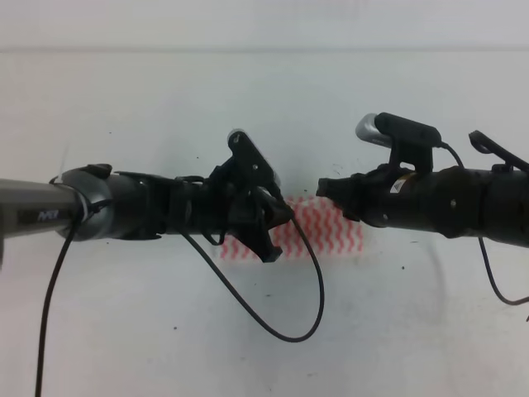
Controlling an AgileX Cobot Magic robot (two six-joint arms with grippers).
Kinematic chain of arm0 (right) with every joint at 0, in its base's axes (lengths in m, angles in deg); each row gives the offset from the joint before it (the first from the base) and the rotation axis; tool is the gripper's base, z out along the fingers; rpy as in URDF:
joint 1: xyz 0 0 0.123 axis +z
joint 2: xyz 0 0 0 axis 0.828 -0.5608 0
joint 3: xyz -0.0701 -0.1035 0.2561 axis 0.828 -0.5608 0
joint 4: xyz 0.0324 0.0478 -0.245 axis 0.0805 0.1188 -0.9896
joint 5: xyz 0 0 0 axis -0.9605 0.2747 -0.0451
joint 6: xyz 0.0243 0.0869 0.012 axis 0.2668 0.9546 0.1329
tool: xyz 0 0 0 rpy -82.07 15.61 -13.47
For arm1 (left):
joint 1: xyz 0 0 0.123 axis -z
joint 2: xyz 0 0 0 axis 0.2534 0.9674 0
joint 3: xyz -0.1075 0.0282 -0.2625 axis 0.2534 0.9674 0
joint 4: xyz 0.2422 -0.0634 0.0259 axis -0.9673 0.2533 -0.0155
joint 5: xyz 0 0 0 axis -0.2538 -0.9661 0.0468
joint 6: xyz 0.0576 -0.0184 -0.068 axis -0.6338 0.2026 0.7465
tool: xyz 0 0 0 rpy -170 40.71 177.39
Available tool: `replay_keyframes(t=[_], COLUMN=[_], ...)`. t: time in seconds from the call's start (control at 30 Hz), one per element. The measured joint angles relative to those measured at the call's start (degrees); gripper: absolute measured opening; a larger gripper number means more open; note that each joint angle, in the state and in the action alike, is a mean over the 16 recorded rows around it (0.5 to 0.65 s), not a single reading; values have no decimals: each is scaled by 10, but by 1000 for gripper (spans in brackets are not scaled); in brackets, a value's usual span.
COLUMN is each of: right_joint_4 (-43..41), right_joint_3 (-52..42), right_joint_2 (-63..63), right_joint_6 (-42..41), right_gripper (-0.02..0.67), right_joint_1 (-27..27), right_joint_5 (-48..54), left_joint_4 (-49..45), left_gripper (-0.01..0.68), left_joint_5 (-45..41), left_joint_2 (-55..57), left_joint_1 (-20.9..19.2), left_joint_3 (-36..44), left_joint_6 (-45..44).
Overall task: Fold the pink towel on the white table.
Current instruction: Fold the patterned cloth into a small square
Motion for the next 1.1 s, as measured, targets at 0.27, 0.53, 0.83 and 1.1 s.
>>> replay_keyframes(t=[0.27, 0.53, 0.83, 1.1], right_joint_4=[0, -19, -49, -59], right_joint_3=[0, 0, 24, 70], right_joint_2=[-2, -10, -16, -17], right_joint_6=[0, 0, 0, 1], right_gripper=[18, 21, 17, 6], right_joint_1=[0, -1, -18, -33], right_joint_5=[-16, -32, 16, 134], left_joint_4=[0, 0, -3, -38], left_gripper=[0, 0, 0, 0], left_joint_5=[0, 1, 37, 81], left_joint_2=[12, 13, -9, -36], left_joint_1=[0, 0, 0, 0], left_joint_3=[-8, -11, -11, 0], left_joint_6=[-4, -6, 24, 122])
